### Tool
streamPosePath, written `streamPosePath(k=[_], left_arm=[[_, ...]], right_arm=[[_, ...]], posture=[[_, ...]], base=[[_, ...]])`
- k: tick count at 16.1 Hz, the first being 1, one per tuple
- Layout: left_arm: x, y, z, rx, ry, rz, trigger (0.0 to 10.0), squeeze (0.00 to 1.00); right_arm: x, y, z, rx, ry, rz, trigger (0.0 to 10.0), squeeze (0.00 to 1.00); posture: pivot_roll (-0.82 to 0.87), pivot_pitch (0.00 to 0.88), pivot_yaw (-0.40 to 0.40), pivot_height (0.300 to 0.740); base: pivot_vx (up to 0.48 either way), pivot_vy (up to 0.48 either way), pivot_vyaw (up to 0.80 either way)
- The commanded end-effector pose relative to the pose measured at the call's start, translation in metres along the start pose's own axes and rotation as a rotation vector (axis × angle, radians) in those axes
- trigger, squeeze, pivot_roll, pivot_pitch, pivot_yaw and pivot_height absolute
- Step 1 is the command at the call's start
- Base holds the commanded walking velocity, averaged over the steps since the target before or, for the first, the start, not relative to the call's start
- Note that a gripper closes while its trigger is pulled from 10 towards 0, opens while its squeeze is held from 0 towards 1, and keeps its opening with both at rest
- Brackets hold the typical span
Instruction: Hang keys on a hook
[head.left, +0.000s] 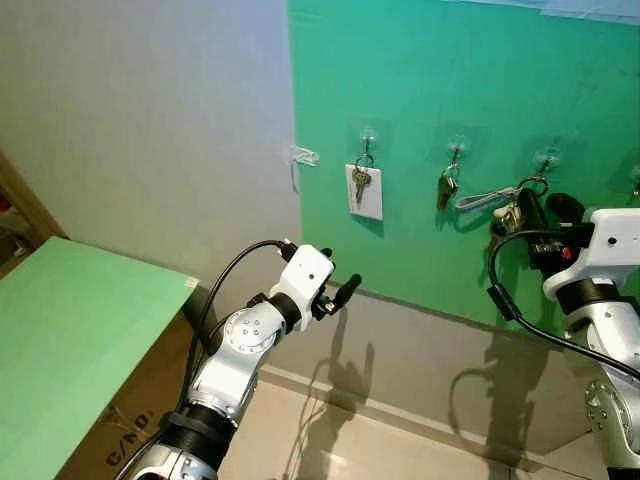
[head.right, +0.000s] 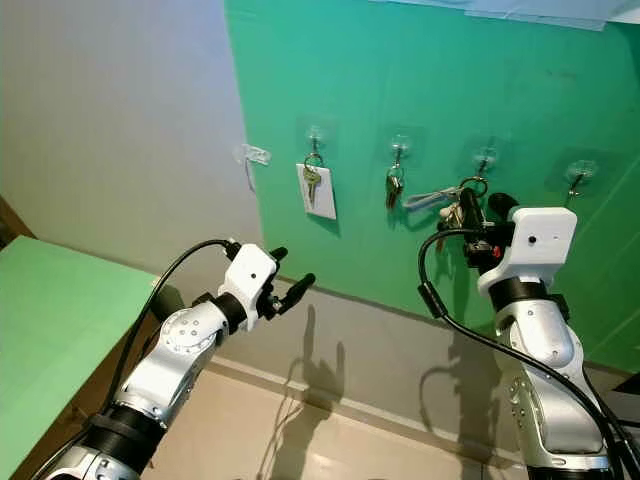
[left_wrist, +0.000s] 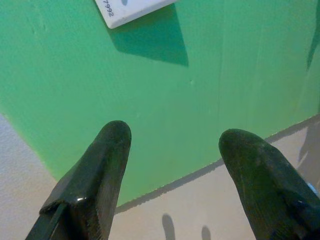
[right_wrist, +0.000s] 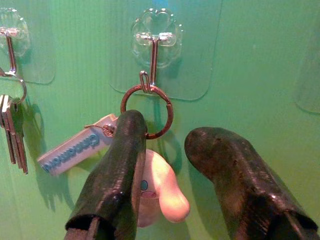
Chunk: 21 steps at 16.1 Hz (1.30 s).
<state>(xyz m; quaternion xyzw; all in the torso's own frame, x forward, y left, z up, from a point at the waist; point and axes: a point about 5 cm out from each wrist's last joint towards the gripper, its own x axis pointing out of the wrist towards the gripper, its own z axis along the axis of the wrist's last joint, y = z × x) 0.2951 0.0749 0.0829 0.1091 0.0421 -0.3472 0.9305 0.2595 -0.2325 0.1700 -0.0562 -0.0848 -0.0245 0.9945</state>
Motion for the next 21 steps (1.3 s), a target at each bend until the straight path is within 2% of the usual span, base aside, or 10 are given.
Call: streamPosePath(k=[1,5,6,7,11,16,17,18,19,21], left_arm=[[0.000,0.004,0.001,0.014,0.000,0.012,10.0,0.00],[0.000,0.007,0.003,0.061,-0.006,0.044,10.0,0.00],[0.001,0.010,0.004,0.075,-0.003,0.076,10.0,0.00],[0.001,0.013,0.006,0.105,-0.012,0.098,10.0,0.00],[-0.005,0.018,0.006,0.106,-0.015,0.139,10.0,0.00],[-0.050,0.037,0.001,0.032,-0.056,0.344,10.0,0.00],[-0.070,0.037,-0.007,-0.016,-0.036,0.413,10.0,0.00],[-0.077,0.032,-0.012,-0.028,-0.017,0.421,10.0,0.00],[-0.081,0.023,-0.014,0.035,-0.026,0.409,10.0,0.00],[-0.072,0.021,-0.014,0.028,-0.035,0.387,10.0,0.00]], right_arm=[[-0.004,-0.019,-0.016,-0.038,0.087,-0.103,10.0,1.00],[-0.003,-0.018,-0.017,-0.040,0.083,-0.112,10.0,1.00],[-0.003,-0.018,-0.016,-0.052,0.074,-0.104,10.0,0.82],[-0.005,-0.018,-0.009,-0.087,0.022,-0.117,10.0,0.00],[-0.029,-0.002,-0.010,-0.080,0.029,-0.148,10.0,0.00],[-0.081,0.014,-0.026,-0.025,0.109,-0.159,10.0,0.00],[-0.101,0.021,-0.035,-0.002,0.162,-0.124,10.0,0.00],[-0.111,0.024,-0.044,0.009,0.214,-0.118,10.0,0.00],[-0.123,0.029,-0.060,0.019,0.284,-0.099,10.0,0.00],[-0.111,0.034,-0.068,0.028,0.273,-0.060,10.0,0.00]], posture=[[-0.21,0.000,0.094,0.740],[-0.21,0.000,0.093,0.740],[-0.21,0.000,0.093,0.740],[-0.21,0.000,0.088,0.740],[-0.21,0.000,0.082,0.740],[-0.21,0.000,0.088,0.740],[-0.22,0.000,0.085,0.740],[-0.22,0.000,0.076,0.740],[-0.22,0.000,0.073,0.740],[-0.22,0.000,0.066,0.740]], base=[[0.000,0.000,0.00],[0.000,0.000,0.00],[0.000,0.000,0.00],[0.000,0.000,0.00],[0.000,0.000,0.00],[0.000,0.000,0.00],[0.000,0.000,0.00],[0.000,0.000,0.00],[0.000,0.000,0.00],[0.000,0.000,0.00]])
